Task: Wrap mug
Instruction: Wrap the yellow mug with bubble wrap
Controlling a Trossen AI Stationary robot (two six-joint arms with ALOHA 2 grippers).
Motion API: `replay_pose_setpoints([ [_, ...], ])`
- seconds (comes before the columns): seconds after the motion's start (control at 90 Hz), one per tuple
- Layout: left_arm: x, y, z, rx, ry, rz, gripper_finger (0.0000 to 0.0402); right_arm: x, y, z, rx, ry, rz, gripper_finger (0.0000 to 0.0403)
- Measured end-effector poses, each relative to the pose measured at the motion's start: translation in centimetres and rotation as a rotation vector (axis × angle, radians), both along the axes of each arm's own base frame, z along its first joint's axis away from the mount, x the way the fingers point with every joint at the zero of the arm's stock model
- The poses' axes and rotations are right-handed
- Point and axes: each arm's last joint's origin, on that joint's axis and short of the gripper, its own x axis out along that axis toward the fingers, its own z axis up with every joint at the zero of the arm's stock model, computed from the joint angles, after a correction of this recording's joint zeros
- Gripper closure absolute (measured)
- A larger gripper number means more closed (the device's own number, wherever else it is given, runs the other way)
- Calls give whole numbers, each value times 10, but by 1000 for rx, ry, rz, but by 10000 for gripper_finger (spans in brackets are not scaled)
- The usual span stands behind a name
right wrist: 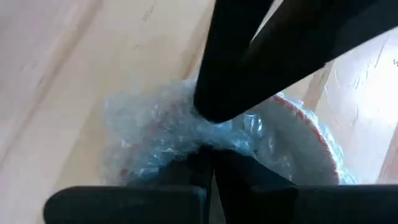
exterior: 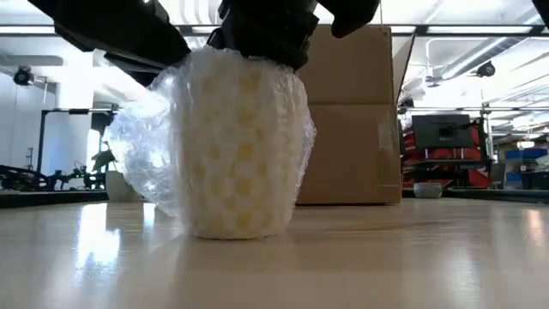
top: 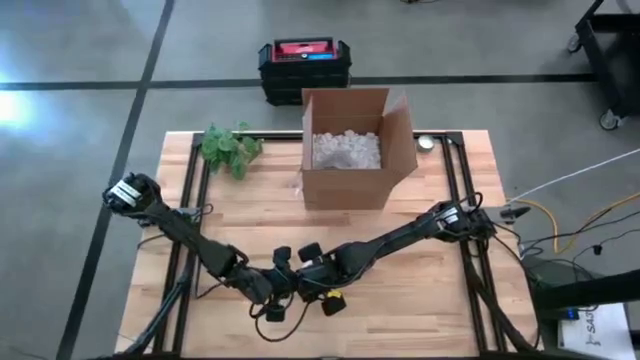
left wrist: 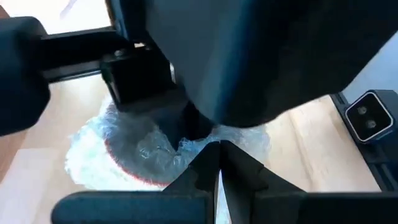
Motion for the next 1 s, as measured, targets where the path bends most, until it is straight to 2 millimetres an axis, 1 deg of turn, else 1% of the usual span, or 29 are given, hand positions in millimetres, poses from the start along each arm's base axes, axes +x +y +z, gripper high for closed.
replay_pose_setpoints([
  [0.067,0,0,-1,4,2,3,401,-2,0,5,-1,12,-6,401],
  [0.122,0,1,0,4,0,6,401,-4,-1,13,-2,16,-5,401],
  [0.3,-1,2,3,3,-5,7,402,-12,-3,50,-8,3,-7,401],
  [0.356,-2,2,4,3,-6,6,402,-12,-3,56,-5,-11,-5,401],
  [0.456,-2,2,5,5,-8,4,402,-10,-2,57,-2,-33,10,401],
  [0.556,-2,3,5,5,-9,3,402,-7,-1,49,2,-44,19,401],
  [0.689,-3,3,5,-4,1,6,402,0,2,23,22,-54,25,401],
  [0.878,-8,4,4,-39,71,-25,402,2,2,13,-3,-84,42,401],
  [1.0,-14,6,17,-65,56,-47,402,0,-1,5,11,-61,5,401],
])
